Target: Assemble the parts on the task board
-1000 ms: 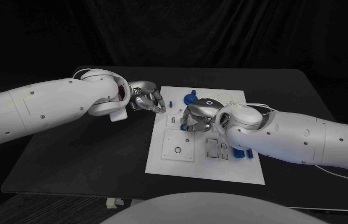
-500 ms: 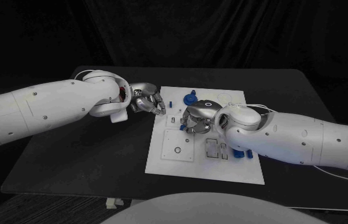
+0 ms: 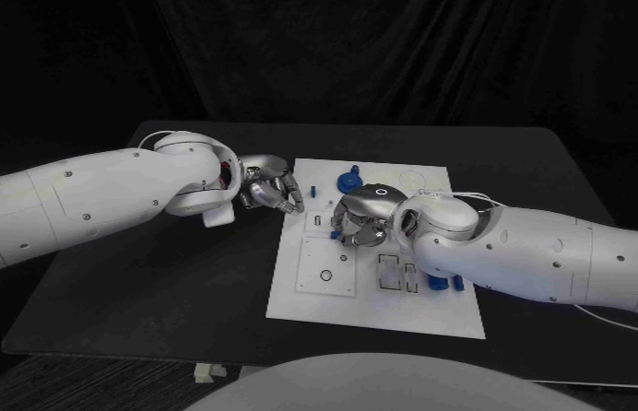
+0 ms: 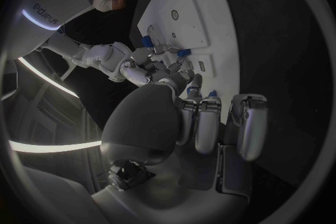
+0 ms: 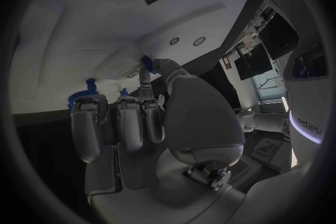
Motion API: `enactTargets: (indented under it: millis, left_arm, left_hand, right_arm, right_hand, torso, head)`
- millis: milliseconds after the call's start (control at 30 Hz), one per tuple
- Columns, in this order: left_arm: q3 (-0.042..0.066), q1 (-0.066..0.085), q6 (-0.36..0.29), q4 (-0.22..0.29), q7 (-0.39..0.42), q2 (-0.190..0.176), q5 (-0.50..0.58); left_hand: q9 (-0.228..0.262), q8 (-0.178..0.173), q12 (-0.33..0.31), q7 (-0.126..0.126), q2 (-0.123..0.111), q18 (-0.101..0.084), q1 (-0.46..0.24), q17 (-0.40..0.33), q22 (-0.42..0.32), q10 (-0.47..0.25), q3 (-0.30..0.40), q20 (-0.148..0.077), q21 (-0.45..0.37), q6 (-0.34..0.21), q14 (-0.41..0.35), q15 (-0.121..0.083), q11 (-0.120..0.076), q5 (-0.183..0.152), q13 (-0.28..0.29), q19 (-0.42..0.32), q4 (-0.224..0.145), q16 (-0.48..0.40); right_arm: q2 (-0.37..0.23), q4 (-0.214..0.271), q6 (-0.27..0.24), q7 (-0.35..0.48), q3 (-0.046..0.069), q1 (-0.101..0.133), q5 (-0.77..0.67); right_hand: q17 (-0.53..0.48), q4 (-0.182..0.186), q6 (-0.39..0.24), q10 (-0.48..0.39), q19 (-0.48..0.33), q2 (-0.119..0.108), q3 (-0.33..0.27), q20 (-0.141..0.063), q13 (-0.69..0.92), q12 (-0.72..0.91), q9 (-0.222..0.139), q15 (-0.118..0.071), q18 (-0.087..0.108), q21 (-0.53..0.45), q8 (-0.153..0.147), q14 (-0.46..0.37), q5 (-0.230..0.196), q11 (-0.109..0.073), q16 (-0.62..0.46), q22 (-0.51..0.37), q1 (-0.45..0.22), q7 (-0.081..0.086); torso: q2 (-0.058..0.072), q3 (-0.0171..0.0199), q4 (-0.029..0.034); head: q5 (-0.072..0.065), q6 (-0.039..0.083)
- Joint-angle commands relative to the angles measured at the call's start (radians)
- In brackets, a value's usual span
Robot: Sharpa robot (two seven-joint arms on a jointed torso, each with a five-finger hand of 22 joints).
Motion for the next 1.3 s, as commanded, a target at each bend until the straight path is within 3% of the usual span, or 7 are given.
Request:
enactTargets:
  millis: [33,400,600,800,1033,1300]
  left_arm:
    - [0.001,-0.003,0.011,-0.001,0.007,0.003,0.004]
    - [0.001,-0.008,0.005,-0.009,0.039,0.002,0.004]
    - [0.001,-0.015,-0.003,-0.014,0.128,0.000,0.004]
    - [0.001,-0.023,-0.031,-0.019,0.219,0.002,0.004]
    - [0.001,-0.036,-0.080,-0.032,0.300,0.014,0.004]
    - [0.001,-0.058,-0.124,-0.061,0.358,0.045,0.004]
  left_hand:
    - [-0.001,-0.003,0.003,0.000,0.005,0.012,0.004,0.263,0.185,0.105,-0.001,0.009,-0.004,0.007,0.106,0.009,0.007,-0.007,0.263,0.030,0.006,0.003]
    - [-0.010,-0.007,0.003,0.003,0.003,0.013,0.005,0.263,0.182,0.105,-0.002,0.010,-0.007,0.001,0.106,0.011,0.009,-0.013,0.263,0.026,0.013,0.003]
    - [-0.035,-0.021,0.003,0.011,-0.008,0.015,0.009,0.263,0.177,0.105,-0.011,0.016,-0.014,-0.024,0.106,0.018,0.017,-0.055,0.263,0.017,0.037,0.003]
    - [-0.057,-0.037,0.003,0.019,-0.025,0.017,0.034,0.263,0.173,0.105,-0.017,0.021,-0.021,-0.059,0.106,0.022,0.019,-0.093,0.263,0.008,0.043,0.003]
    - [-0.085,-0.052,-0.016,0.020,-0.044,0.017,0.057,0.263,0.176,0.078,-0.045,0.020,-0.021,-0.113,0.106,0.019,0.015,-0.096,0.239,0.007,0.061,0.003]
    - [-0.093,-0.039,-0.022,0.027,-0.045,0.017,0.055,0.263,0.178,0.070,-0.072,0.024,-0.021,-0.116,0.106,0.026,0.025,-0.102,0.232,0.006,0.085,0.003]
  right_arm:
    - [-0.001,0.003,-0.039,0.028,-0.001,-0.004,0.002]
    - [-0.033,0.010,-0.180,0.107,-0.001,-0.004,0.108]
    - [-0.069,0.021,-0.275,0.191,-0.001,-0.004,0.229]
    - [-0.091,0.027,-0.336,0.265,-0.001,-0.003,0.333]
    - [-0.099,0.031,-0.362,0.309,-0.001,-0.003,0.384]
    - [-0.097,0.036,-0.377,0.339,-0.001,-0.003,0.406]
  right_hand:
    - [0.263,-0.007,-0.001,0.103,0.103,0.004,0.004,-0.008,0.263,0.003,0.011,-0.006,-0.016,0.003,0.009,0.104,0.005,-0.008,0.003,0.263,0.005,-0.005]
    - [0.263,-0.015,-0.012,0.103,0.103,0.012,0.017,-0.012,0.263,0.003,0.052,-0.010,-0.016,0.003,0.037,0.104,0.042,-0.012,0.003,0.263,-0.015,-0.009]
    - [0.263,-0.011,-0.019,0.103,0.103,0.012,0.019,-0.013,0.263,0.003,0.059,-0.010,-0.016,0.003,0.039,0.104,0.046,-0.012,0.003,0.263,-0.025,-0.009]
    - [0.263,-0.010,-0.022,0.103,0.103,0.012,0.019,-0.013,0.263,0.003,0.061,-0.010,-0.016,0.003,0.039,0.104,0.046,-0.012,0.003,0.263,-0.029,-0.009]
    - [0.263,-0.009,-0.019,0.103,0.103,0.013,0.020,-0.013,0.263,0.003,0.066,-0.011,-0.016,0.003,0.044,0.104,0.038,-0.014,0.003,0.263,-0.032,-0.011]
    - [0.263,-0.009,-0.019,0.103,0.103,0.013,0.021,-0.014,0.263,0.003,0.068,-0.011,-0.016,0.003,0.045,0.104,0.035,-0.014,0.003,0.263,-0.033,-0.012]
  torso:
    - [-0.001,0.0002,-0.0015]
    - [-0.002,-0.0008,-0.0018]
    - [-0.002,-0.0006,-0.0026]
    - [-0.002,-0.0002,-0.0035]
    - [-0.001,0.0006,-0.0042]
    - [-0.001,0.0005,-0.0054]
  head:
    - [0.000,0.000]
    - [0.001,0.000]
    - [0.001,0.000]
    - [0.001,0.000]
    - [0.004,0.000]
    - [0.000,0.000]
